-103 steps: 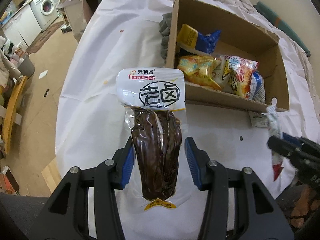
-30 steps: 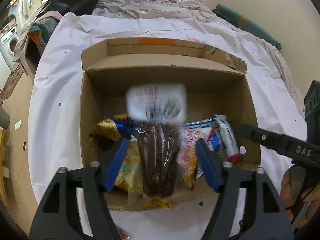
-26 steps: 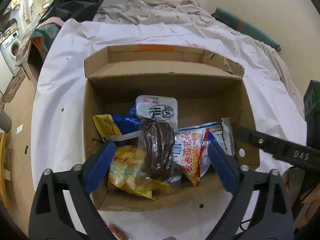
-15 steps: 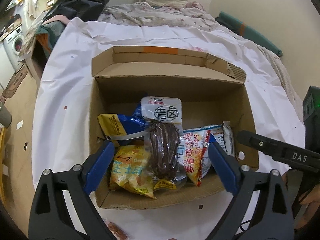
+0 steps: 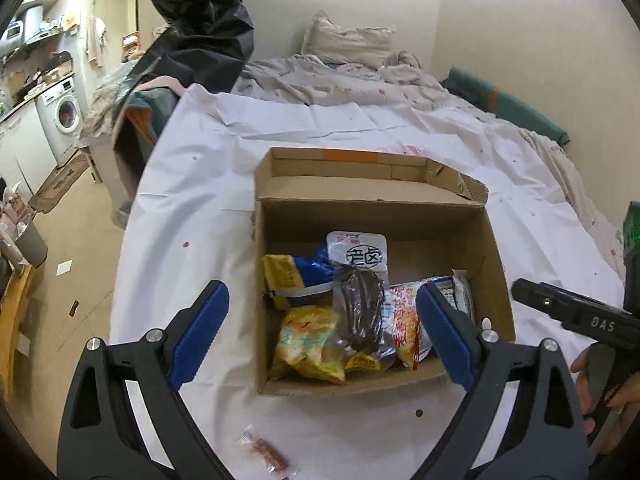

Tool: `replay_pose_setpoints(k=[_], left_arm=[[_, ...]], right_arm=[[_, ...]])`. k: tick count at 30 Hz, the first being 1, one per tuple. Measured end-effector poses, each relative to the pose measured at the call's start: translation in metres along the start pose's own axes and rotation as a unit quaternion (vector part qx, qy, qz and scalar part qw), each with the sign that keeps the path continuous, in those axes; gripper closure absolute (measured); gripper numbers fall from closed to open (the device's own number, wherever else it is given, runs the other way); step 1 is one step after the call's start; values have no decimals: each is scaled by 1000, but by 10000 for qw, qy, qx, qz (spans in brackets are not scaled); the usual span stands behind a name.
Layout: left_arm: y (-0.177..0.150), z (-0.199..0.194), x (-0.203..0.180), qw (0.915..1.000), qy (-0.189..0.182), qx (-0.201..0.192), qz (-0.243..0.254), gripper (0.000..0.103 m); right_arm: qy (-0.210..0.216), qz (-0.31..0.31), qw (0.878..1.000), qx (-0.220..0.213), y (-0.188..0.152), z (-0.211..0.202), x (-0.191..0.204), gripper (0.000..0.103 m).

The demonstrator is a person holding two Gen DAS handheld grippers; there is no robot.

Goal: Organize snacks
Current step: 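Withdraw both grippers from the box toward the remaining snacks, then grasp the small clear packet with red contents with the left gripper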

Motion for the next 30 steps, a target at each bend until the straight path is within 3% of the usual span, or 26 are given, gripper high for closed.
replay_pose_setpoints(k=[3,4,6,8,13,21,24,27,30], left_arm=[[-10,-10,8,9997,-104,142,-141,10],[-14,-12,10,9989,-294,269,-235,7],[-21,-15,12,9984,-244,394,-323,1],[-28,-20,14,9983,-244,381,-378,0],[-51,-24,24,9972,-54,566,-476,0],[-83,-10,59,9920,636,904,-615,0],[-89,-3,82,9864,909,1006,-934,0],[-105,13,105,9724,1053,1451,-1496,2],[-129,35,109,9596,1204,2044,-1513,19]], right_arm=[[57,105,9999,9,-12,-10,-1,15],[51,160,9998,42,-16,-11,-2,15],[48,235,9997,75,-27,-16,-1,15],[-235,174,9996,-24,-36,-26,1,15],[-338,109,9994,1,-58,-36,8,15],[-225,509,9975,430,-85,-25,-7,15],[-217,770,9951,573,-92,-21,-19,15],[-82,1089,9923,583,-95,-20,-29,15],[-23,1308,9891,672,-98,-15,-34,15]])
Point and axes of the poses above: each gripper's, at about its wrist camera, not at the fingertips, and z roughly the way its jaws point, x to its left, y to its top, the point moved 5 cm from there along z, roughly the way its jaws point, and after that the axes turned 14 degrees about -z, right-handed, at the moved point
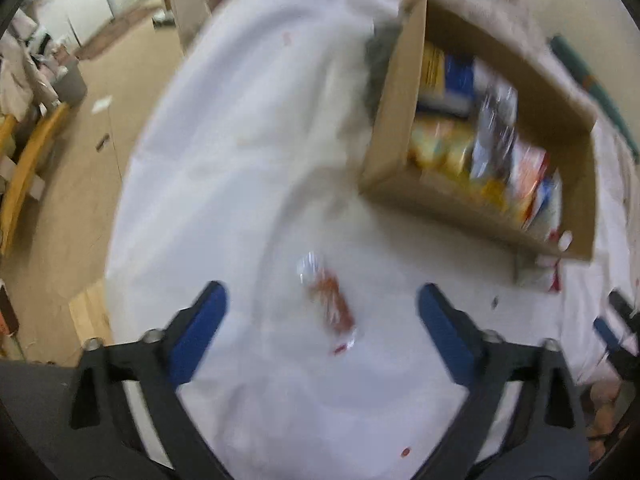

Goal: Organize snacks
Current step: 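Grasp the small clear packet with red contents with the left gripper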

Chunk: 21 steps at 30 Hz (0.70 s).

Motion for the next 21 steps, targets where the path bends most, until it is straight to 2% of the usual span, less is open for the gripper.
replay_pose_setpoints(k=[2,8,12,14,15,16,17,21], left_arm=[[-9,16,-4,9996,128,227,144,21],[-16,47,-17,9977,438,358,367,24],[-23,61,-15,9964,602,475,359,34],[-23,62,-17,9959,658,371,492,43],[-23,62,-18,9958,647,367,532,58],[-24,61,-20,9958,602,393,571,81],[-24,59,-21,9956,583,420,596,87],[-33,52,-26,9954,407,514,697,89]], right_arm=[[75,85,9999,88,-1,5,1,15],[92,-91,9998,150,1,12,15,15],[-22,-235,9997,-100,6,4,20,15],[7,-213,9997,-153,6,2,19,15],[36,-165,9998,-135,6,2,18,15],[59,-116,9999,-102,5,4,17,15],[75,-79,9999,-80,5,4,16,15],[84,5,10000,-48,4,6,14,15]])
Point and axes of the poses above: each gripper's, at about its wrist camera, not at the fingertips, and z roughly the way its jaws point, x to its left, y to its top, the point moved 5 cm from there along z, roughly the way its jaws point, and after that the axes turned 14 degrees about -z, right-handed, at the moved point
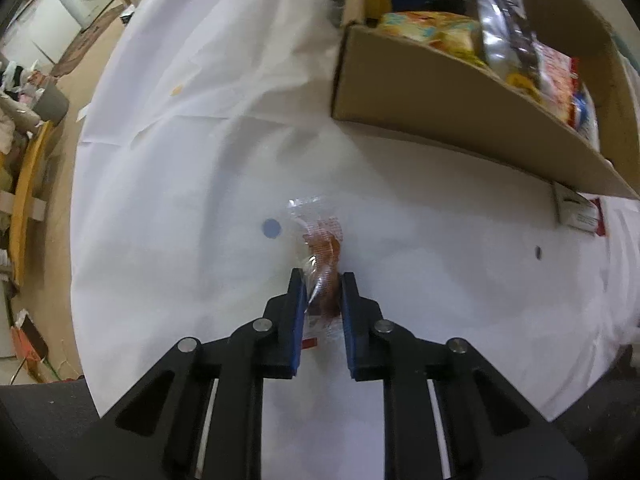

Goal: Organize snacks
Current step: 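Grasp the small clear packet with red contents with the left gripper, then grasp the second white red-ended bar beside the box with the right gripper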

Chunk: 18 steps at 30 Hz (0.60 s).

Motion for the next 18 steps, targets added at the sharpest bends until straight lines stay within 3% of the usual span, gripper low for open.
replay_pose_setpoints(k=[8,14,18], left_arm=[[-6,-30,-22,9991,-331,-171,205,90],[-13,-52,-45,9965,-551,-414,473,90],[-15,-65,-56,9948,-672,-486,589,90]], right_arm=[[-113,-123,9998,78,-4,5,3,15],[-440,-378,9983,99,-15,15,2,15],[-654,-526,9956,410,-39,41,0,15]])
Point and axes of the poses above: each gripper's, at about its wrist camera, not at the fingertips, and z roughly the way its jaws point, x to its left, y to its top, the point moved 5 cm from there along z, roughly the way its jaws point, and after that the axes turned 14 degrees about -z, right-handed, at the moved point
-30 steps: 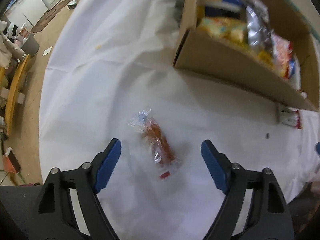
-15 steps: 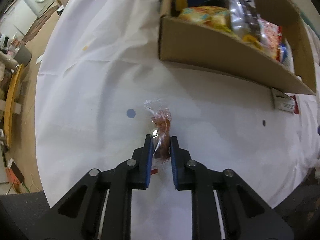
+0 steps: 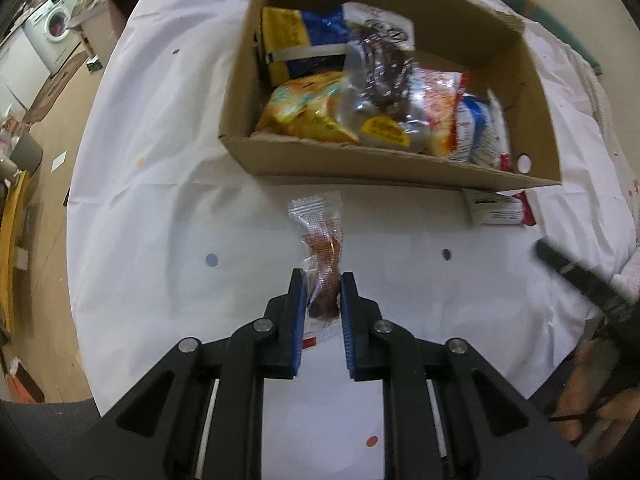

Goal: Organize snacks
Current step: 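Grasp the second white red-ended bar beside the box with the right gripper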

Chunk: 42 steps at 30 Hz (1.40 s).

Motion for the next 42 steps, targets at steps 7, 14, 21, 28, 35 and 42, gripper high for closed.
replay_pose_setpoints(k=[7,14,21,28,35,42], left_arm=[[17,5,26,9991,-149,113,-378,90],[16,-2,22,9990,-271,25,-362,90],[16,1,26,9988,-249,101,-410,90],[14,5,19,9994,-199,88,-262,90],[15,7,22,9990,-172,115,-396,90],[20,-5,20,9982,-345,25,-481,90]], right_arm=[[2,-157,9997,204,-12,12,2,15],[-271,-646,9974,195,7,24,12,15],[-714,-910,9932,100,42,43,-3,15],[-592,-1038,9927,186,61,64,-10,15],[-397,-1256,9898,551,40,60,-2,18],[288,-1945,9740,1127,-7,34,41,18]])
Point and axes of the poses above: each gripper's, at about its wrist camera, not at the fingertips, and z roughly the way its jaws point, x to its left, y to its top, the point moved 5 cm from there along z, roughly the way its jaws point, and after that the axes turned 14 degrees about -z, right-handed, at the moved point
